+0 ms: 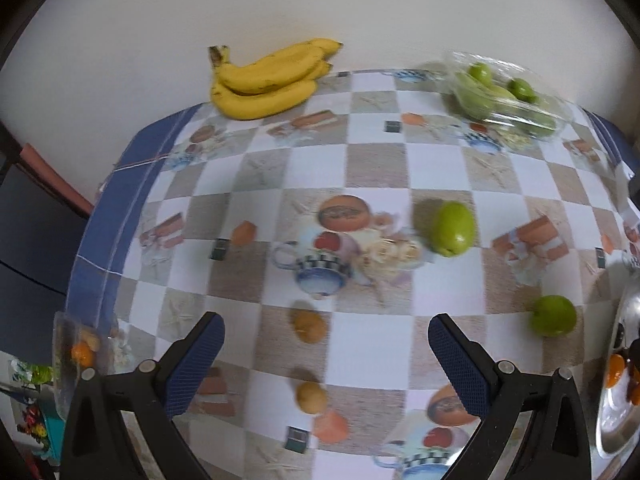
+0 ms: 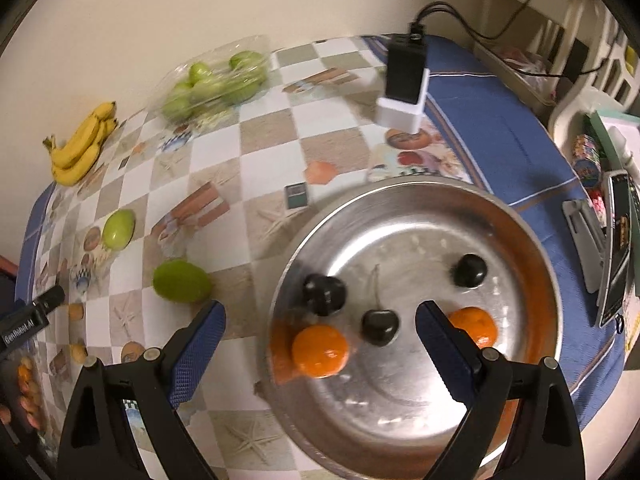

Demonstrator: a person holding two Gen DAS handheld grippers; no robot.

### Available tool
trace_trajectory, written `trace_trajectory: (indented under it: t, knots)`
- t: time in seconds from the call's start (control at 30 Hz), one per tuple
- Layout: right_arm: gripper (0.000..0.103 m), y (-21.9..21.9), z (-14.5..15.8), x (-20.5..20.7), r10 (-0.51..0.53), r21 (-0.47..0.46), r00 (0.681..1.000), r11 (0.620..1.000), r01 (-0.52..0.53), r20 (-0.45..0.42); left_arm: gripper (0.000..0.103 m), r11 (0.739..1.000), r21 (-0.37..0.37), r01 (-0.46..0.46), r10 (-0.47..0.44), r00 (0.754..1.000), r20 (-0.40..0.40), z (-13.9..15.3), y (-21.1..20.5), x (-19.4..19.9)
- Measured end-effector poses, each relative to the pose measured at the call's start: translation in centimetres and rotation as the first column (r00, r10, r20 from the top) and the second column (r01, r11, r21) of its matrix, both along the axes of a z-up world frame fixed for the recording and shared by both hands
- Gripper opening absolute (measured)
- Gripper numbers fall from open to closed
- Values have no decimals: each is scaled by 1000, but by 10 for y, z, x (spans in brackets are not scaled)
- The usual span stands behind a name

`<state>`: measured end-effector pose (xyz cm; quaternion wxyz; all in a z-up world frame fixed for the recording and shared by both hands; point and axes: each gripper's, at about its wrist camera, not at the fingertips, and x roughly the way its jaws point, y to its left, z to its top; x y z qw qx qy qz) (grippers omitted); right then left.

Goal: Organize fruits
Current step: 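Grasp a small yellow fruit with the left gripper while the right gripper grasps a large green oval fruit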

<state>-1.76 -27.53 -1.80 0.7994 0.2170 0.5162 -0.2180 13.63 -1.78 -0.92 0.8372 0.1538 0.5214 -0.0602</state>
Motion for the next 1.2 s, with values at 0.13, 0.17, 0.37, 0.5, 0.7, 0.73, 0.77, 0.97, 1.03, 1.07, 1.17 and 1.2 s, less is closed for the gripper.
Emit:
trace_trajectory:
  t: [0.13,0.17,0.37,0.5,0.7,0.73,0.77,0.97,1.03,1.07,1.17,1.2]
  knots:
    - [96,13,0,7,32,2,999,999,-32,0,103,1000,-1,-13,13,1000,11,4,15,7]
    - [96,17,0,9,41,4,999,999,-41,0,103,1000,-6,-20,20,1000,8,5,21,9]
    - [96,42,-3,25,97,25,995,995,-97,-3,103,998,-34,-54,54,999,-3,6,46,18]
    - [96,59,-3,35,128,44,992,991,-128,4,103,993,-66,-93,92,996,-13,8,68,25]
    - [96,79,-6,51,148,101,989,984,-149,23,103,986,-107,-127,124,992,-33,6,88,31]
    - [96,83,-7,55,147,108,989,983,-148,19,103,986,-109,-124,121,992,-34,6,89,31]
    - [96,85,-7,57,147,111,989,983,-148,18,103,987,-110,-121,117,992,-37,6,90,31]
    - [96,98,-14,73,170,141,985,975,-172,25,103,983,-136,-127,117,990,-84,-5,93,34]
    - [96,99,-17,76,171,143,985,975,-172,20,103,982,-145,-122,108,989,-98,-9,90,34]
    - [96,99,-18,77,170,140,985,975,-172,23,103,982,-151,-117,101,989,-105,-11,88,34]
    - [96,98,-23,79,165,124,986,978,-165,4,103,983,-156,-94,74,989,-126,-17,80,33]
    - [96,99,-25,80,168,119,986,979,-166,-4,103,985,-153,-85,65,989,-132,-20,76,33]
